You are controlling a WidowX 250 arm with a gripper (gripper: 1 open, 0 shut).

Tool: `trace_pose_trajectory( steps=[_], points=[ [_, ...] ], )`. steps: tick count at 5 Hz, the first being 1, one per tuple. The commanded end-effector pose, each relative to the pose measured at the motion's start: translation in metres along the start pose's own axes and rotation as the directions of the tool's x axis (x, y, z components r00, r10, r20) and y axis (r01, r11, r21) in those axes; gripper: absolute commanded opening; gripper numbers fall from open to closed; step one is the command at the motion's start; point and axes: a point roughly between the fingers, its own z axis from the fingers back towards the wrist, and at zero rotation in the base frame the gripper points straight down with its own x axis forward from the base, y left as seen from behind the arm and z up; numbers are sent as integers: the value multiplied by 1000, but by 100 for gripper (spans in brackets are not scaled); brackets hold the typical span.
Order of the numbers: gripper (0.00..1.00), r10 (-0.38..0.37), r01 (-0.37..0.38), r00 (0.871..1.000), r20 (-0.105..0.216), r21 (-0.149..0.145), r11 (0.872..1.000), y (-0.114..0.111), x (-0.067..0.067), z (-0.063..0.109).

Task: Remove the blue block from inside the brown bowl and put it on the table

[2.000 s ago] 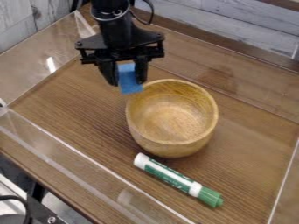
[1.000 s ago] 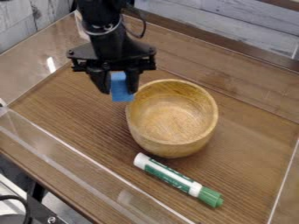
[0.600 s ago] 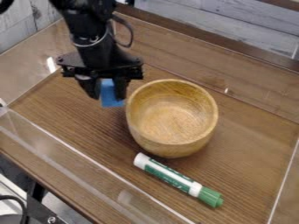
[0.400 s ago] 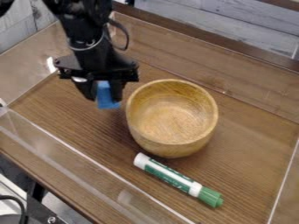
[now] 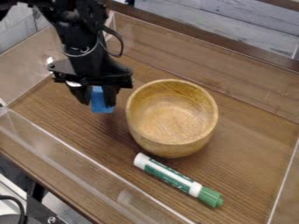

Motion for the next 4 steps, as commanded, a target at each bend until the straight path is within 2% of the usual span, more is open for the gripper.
trace_pose_trajectory(
  steps=[1, 3, 4],
  points=[
    [0, -2, 2, 1000, 26, 11, 1000, 4, 6, 4],
    [0, -16, 16, 1000, 4, 22, 1000, 6, 3, 1],
    [100, -22, 22, 1000, -4, 26, 999, 7, 2, 0]
  ],
)
